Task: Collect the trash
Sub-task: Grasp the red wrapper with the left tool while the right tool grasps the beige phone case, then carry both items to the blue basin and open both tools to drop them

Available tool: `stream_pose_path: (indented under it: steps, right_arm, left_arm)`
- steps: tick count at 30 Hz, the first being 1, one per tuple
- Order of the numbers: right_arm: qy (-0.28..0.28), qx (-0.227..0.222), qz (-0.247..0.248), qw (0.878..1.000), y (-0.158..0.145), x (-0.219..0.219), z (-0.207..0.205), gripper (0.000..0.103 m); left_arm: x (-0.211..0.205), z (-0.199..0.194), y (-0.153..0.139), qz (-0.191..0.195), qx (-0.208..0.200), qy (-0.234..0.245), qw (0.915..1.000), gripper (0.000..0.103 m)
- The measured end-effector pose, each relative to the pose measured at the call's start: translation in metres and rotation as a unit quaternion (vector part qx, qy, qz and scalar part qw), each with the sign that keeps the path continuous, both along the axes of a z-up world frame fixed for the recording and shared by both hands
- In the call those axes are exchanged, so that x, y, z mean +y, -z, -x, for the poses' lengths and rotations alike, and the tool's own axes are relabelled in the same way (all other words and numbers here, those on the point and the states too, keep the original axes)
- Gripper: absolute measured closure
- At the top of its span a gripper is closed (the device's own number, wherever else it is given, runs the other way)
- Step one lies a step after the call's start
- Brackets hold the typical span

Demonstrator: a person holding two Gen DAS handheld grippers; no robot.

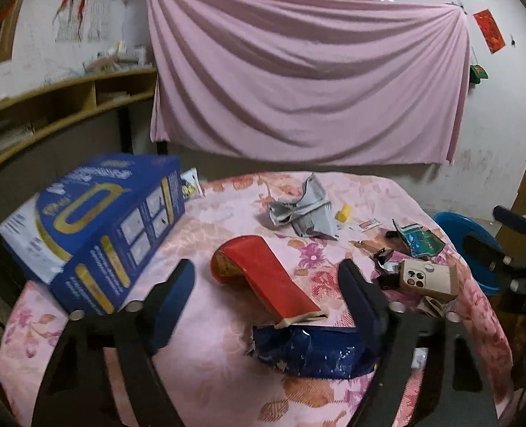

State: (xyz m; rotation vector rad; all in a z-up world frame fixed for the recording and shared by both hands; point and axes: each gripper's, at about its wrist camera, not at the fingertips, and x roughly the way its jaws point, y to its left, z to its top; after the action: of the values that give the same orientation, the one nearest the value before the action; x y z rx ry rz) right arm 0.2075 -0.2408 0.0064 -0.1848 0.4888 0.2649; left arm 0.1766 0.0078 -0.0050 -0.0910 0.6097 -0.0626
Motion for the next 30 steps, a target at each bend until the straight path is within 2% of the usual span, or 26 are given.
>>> stream_pose_path:
  steps: [3,6,10,12,16,18,20,25,30]
  right_arm:
    - [-0.047,0.035,0.015,0.998,0.010,0.006,-0.016,0.000]
    - [-0.083,0.064,0.040,0.994,0.023,0.014,-0.024,0.008]
    - [-0.114,0.107,0.067,0.985,0.036,0.022,-0.036,0.021]
    - [-0.117,0.120,0.075,0.983,0.039,0.023,-0.040,0.022]
    - [-0.138,0.154,0.075,0.975,0.048,0.026,-0.044,0.023]
    - [-0.146,0.161,0.079,0.973,0.051,0.028,-0.044,0.025]
    - [-0.151,0.167,0.083,0.971,0.053,0.029,-0.043,0.032]
    - [-0.152,0.181,0.073,0.969,0.054,0.027,-0.045,0.036]
    - [-0.153,0.181,0.073,0.969,0.054,0.029,-0.039,0.044]
  left_arm:
    - [0.002,-0.008,0.006,0.016,0.023,0.005,0.9996,0.046]
    - [0.005,-0.014,0.014,0.037,0.054,0.014,0.9978,0.058]
    - [0.008,-0.018,0.021,0.056,0.075,0.021,0.9954,0.065]
    - [0.009,-0.018,0.021,0.061,0.080,0.023,0.9947,0.066]
    - [0.011,-0.021,0.021,0.072,0.088,0.028,0.9931,0.080]
    - [0.011,-0.020,0.021,0.080,0.088,0.031,0.9924,0.081]
    - [0.012,-0.019,0.020,0.083,0.087,0.033,0.9922,0.083]
    - [0.010,-0.017,0.016,0.086,0.076,0.040,0.9926,0.091]
    - [0.003,-0.013,0.012,0.069,0.064,0.045,0.9945,0.093]
